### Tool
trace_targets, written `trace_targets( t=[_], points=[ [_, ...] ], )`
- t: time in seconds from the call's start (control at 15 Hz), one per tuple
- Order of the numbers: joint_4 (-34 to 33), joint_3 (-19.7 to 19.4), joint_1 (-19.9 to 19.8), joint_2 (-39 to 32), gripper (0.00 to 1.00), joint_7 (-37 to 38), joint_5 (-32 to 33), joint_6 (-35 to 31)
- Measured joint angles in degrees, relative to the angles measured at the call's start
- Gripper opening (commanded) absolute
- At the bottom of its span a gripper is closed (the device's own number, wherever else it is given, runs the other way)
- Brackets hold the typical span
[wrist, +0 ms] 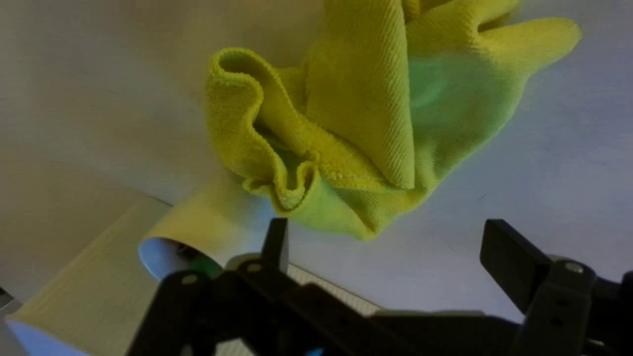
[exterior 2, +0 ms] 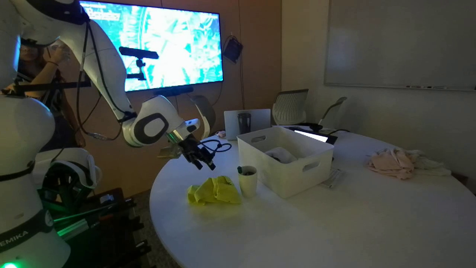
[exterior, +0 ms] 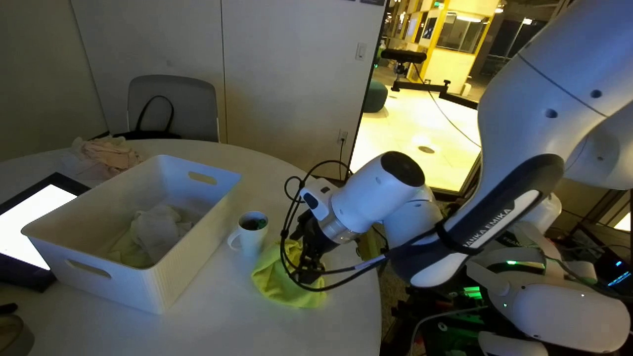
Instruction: Put each towel in the white box, and each item from the towel in the white mug
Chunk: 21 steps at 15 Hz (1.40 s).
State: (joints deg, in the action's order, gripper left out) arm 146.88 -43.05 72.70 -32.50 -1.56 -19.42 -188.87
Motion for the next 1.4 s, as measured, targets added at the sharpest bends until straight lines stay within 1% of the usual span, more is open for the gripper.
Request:
trace_targets(
  t=[0.07,0.2,0.33,0.4,0.53,0.67,0.8,0.87,1.0,1.07,1.13,1.2,1.33,1.4],
  points=[
    [0.3,-2.2,3.7,-0.3,1.00,0.2,-0.8,2.0],
    [0.6,-5.1,9.2,-0.6,1.00,0.8,-1.4,5.9],
    [0.6,-6.5,12.3,-0.7,1.00,2.3,-0.5,9.1],
    [0.5,-6.9,13.1,-0.7,1.00,4.1,1.3,10.3],
    [0.3,-6.9,13.2,-0.7,1.00,6.9,4.5,12.2],
    [-0.1,-6.7,12.4,-0.7,1.00,8.8,7.2,13.3],
    [-0.9,-6.3,10.8,-0.7,0.99,9.8,9.5,14.2],
    [-1.3,-6.0,9.6,-0.7,0.93,9.9,10.4,14.4],
    [-2.6,-4.6,6.2,-0.6,0.74,9.9,12.2,14.4],
    [-3.2,-3.8,4.3,-0.6,0.68,9.9,12.9,14.4],
    [-3.9,-2.8,2.1,-0.6,0.58,9.9,13.7,14.4],
    [-4.6,-1.6,-0.2,-0.6,0.52,9.9,14.5,14.4],
    [-5.8,1.2,-5.0,-0.6,0.28,9.9,15.9,14.4],
    [-6.3,2.7,-7.5,-0.6,0.22,9.8,16.5,14.5]
  ],
)
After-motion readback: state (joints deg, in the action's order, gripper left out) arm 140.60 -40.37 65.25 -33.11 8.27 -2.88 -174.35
